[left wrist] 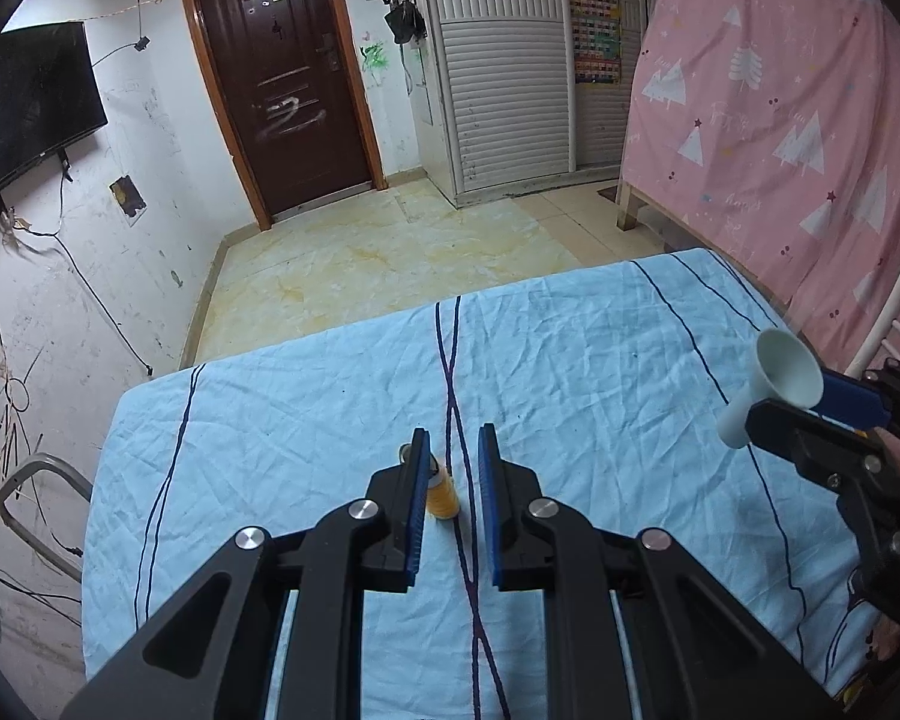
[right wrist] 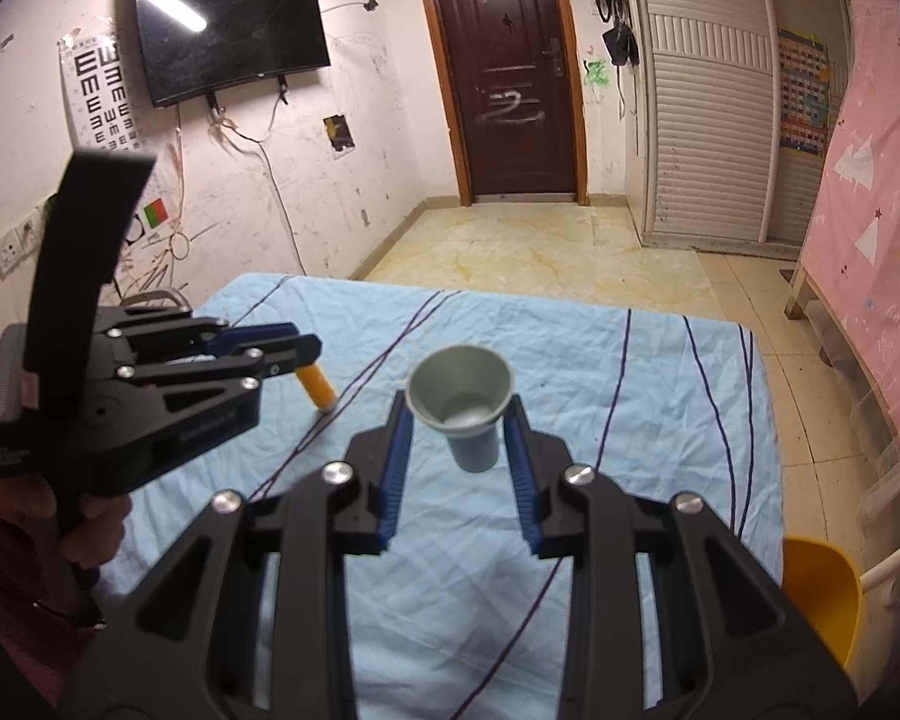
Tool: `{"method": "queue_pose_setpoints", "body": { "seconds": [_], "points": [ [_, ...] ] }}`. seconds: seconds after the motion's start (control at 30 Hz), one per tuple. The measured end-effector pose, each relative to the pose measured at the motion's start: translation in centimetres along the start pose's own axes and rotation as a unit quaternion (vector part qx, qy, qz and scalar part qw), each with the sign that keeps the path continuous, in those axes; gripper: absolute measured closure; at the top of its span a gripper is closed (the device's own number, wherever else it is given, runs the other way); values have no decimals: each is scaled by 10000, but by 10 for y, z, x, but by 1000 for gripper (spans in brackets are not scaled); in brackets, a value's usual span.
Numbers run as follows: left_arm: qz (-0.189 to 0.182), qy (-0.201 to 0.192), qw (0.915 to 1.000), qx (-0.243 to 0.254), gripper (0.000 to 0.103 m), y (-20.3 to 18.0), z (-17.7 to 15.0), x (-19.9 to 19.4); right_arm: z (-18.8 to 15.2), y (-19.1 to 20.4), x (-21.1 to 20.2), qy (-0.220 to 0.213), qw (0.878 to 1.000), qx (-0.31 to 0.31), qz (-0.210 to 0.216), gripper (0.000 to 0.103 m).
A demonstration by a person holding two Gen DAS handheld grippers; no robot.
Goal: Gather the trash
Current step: 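Lift the orange spool with the left tool while the right tool holds the white cup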
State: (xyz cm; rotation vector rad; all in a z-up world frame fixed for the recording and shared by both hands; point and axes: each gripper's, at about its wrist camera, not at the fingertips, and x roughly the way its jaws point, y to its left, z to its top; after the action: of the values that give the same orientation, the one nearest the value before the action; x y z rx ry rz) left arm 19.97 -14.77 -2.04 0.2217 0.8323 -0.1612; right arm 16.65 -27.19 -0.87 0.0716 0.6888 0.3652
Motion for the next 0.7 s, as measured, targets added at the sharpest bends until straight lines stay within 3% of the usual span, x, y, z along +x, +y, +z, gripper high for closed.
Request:
{"method": "queue_pose_setpoints", "body": {
  "seconds": [0.5, 0.57, 0.7],
  "points": [
    [-68, 60, 9999, -59, 92, 4, 3, 6, -5, -1, 2, 39, 10000, 41, 31, 74],
    [-97, 80, 9999, -108, 88, 6, 4, 7, -6, -2, 2, 35, 10000, 39, 34, 74],
    [-146, 205, 9994, -236, 54, 11, 4, 13, -8, -2, 1, 42, 10000, 49, 26, 74]
  ]
}}
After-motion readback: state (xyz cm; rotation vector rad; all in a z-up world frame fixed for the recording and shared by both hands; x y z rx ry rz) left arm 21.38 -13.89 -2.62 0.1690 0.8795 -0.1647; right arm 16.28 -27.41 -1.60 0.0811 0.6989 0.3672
